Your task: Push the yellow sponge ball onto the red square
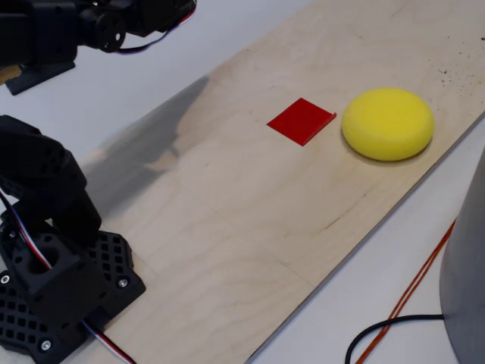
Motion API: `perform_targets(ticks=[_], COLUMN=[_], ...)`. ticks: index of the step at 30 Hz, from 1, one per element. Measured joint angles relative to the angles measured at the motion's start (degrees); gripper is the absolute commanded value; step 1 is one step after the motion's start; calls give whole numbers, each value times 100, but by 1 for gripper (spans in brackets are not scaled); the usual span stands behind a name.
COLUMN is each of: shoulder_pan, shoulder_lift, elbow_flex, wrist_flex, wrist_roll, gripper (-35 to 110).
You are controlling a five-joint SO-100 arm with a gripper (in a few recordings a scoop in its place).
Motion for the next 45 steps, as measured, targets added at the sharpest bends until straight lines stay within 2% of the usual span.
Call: perform_targets(ticks=[5, 8, 15, 22, 35, 45], shoulder_pan=[703, 1143, 2408, 3111, 3252, 3278], shoulder_lift=[686, 844, 44, -1591, -4649, -6214], elbow_flex=[-721, -861, -1635, -3419, -5730, -6891], wrist_flex=[1740, 2312, 2751, 3349, 3595, 4096], wrist_roll=[264, 457, 475, 360, 369, 923], gripper=[7, 7, 8, 8, 9, 8])
